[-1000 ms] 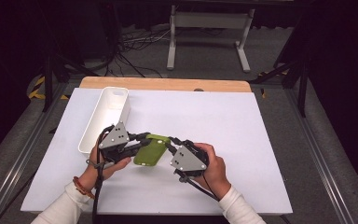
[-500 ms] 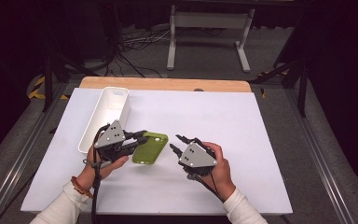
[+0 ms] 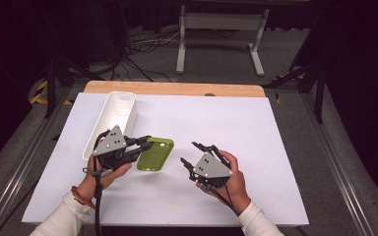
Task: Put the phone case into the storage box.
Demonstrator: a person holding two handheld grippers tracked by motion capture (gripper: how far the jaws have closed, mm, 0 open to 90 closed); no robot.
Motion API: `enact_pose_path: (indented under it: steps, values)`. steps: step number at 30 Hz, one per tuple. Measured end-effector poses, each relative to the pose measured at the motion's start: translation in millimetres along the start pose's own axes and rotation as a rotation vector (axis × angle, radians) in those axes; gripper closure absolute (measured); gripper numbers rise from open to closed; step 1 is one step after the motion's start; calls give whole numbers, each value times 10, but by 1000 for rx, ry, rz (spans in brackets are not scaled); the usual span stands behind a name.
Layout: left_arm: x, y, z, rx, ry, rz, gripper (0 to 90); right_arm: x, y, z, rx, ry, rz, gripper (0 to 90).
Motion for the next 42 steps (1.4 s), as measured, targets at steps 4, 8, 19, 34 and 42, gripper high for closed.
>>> enact_pose_path:
  steps: [4, 8, 19, 34, 42]
  values:
    - [-3, -2, 15, 8, 4, -1, 787, -13, -42, 8, -9, -1, -5, 332]
    - [-20, 3, 30, 14, 8, -6, 787, -31, -108, 22, -24, -12, -12, 254]
    - [-39, 14, 83, 35, 10, 3, 786, 33, -249, 163, -42, -12, -40, 186]
    - [-87, 58, 198, 74, 20, 5, 786, 11, -414, 310, -51, -12, -56, 169]
    - [-115, 77, 252, 89, 23, 8, 786, -3, -518, 378, -62, -2, -72, 165]
Point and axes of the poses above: each handheld gripper's, and its own axes: z roughly backward along the jaws, y roughly out of its top, x roughly to its right, the point moved 4 cm from there along -z, roughly forward along the jaws, and after that the axes turned 7 degrees about z, right-handed, at the moved point
